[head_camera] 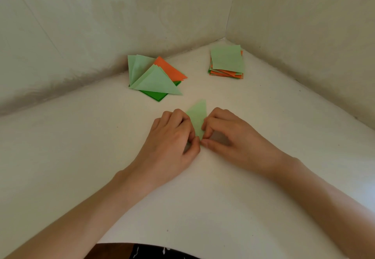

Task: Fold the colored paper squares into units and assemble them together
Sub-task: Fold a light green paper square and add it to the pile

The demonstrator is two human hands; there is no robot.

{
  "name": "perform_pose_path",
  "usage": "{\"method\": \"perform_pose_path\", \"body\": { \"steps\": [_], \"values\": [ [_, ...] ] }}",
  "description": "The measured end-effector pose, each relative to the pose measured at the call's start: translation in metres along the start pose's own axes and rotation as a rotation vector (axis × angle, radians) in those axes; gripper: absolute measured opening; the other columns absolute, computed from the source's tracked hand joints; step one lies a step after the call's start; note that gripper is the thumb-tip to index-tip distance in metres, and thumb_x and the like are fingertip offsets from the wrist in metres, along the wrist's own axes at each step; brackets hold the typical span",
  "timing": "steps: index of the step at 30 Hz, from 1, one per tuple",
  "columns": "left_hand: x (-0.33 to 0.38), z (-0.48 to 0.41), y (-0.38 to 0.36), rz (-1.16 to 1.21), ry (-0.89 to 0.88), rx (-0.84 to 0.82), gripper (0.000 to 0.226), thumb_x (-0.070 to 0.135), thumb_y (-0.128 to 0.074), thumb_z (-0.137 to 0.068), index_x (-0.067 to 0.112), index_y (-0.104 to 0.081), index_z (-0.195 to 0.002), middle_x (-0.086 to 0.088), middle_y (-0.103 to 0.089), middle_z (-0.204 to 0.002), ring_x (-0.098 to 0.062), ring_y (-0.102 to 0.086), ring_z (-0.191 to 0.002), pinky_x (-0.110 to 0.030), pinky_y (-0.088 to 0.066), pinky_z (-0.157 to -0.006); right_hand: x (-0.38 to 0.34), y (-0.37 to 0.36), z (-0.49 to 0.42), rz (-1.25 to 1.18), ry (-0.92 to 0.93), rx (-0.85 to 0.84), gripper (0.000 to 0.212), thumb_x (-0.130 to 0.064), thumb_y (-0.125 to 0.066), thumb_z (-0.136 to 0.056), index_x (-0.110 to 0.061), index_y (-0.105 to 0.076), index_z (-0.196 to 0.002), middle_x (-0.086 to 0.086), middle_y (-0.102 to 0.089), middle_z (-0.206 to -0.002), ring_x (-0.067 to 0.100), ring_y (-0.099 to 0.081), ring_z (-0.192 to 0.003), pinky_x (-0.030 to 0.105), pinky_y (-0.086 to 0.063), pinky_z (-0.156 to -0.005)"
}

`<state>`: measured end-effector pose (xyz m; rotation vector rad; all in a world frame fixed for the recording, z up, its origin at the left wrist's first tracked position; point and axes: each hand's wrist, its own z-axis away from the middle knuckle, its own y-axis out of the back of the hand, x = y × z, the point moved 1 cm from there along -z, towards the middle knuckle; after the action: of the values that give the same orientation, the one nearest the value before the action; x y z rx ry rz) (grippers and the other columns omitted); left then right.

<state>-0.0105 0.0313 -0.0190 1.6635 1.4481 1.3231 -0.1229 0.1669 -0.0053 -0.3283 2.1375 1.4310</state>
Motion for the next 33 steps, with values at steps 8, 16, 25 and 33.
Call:
{"method": "perform_pose_path", "body": {
  "steps": [8,16,25,33],
  "values": [
    [-0.006,0.002,0.005,0.052,-0.003,-0.032,0.016,0.035,-0.045,-0.084,0.02,-0.05,-0.086,0.01,-0.039,-0.091,-0.007,-0.03,-0.082,-0.024,-0.022,-0.07,0.0,-0.001,0.0,0.164,0.141,0.027,0.024,-0.027,-0.049,-0.086,-0.008,-0.06,-0.077,0.009,-0.055,-0.084,0.028,-0.053,-0.071,0.04,-0.042,-0.064],
    [-0.011,0.017,0.022,-0.013,-0.327,-0.074,0.028,0.017,-0.044,-0.087,0.019,-0.066,-0.103,0.005,-0.061,-0.109,-0.012,-0.052,-0.099,-0.026,-0.031,-0.087,0.003,-0.002,0.0,0.168,0.153,0.036,0.023,-0.028,-0.051,-0.086,-0.008,-0.059,-0.078,0.007,-0.054,-0.082,0.026,-0.052,-0.07,0.04,-0.043,-0.064],
    [-0.024,0.009,0.027,0.125,-0.276,-0.156,0.041,0.039,-0.049,-0.088,0.015,-0.064,-0.117,0.003,-0.06,-0.119,-0.009,-0.051,-0.104,-0.026,-0.034,-0.091,-0.001,0.006,0.004,0.173,0.08,-0.03,0.037,-0.05,-0.052,-0.084,-0.016,-0.058,-0.097,-0.006,-0.053,-0.092,0.016,-0.051,-0.082,0.03,-0.041,-0.076],
    [-0.041,-0.017,0.028,0.189,-0.286,-0.223,0.051,0.05,-0.047,-0.087,0.016,-0.061,-0.123,0.005,-0.061,-0.119,-0.003,-0.047,-0.108,-0.02,-0.031,-0.094,0.005,0.008,0.002,0.137,0.059,-0.072,0.035,-0.047,-0.048,-0.089,-0.016,-0.056,-0.103,-0.003,-0.055,-0.101,0.019,-0.059,-0.095,0.032,-0.045,-0.077]
  ]
}}
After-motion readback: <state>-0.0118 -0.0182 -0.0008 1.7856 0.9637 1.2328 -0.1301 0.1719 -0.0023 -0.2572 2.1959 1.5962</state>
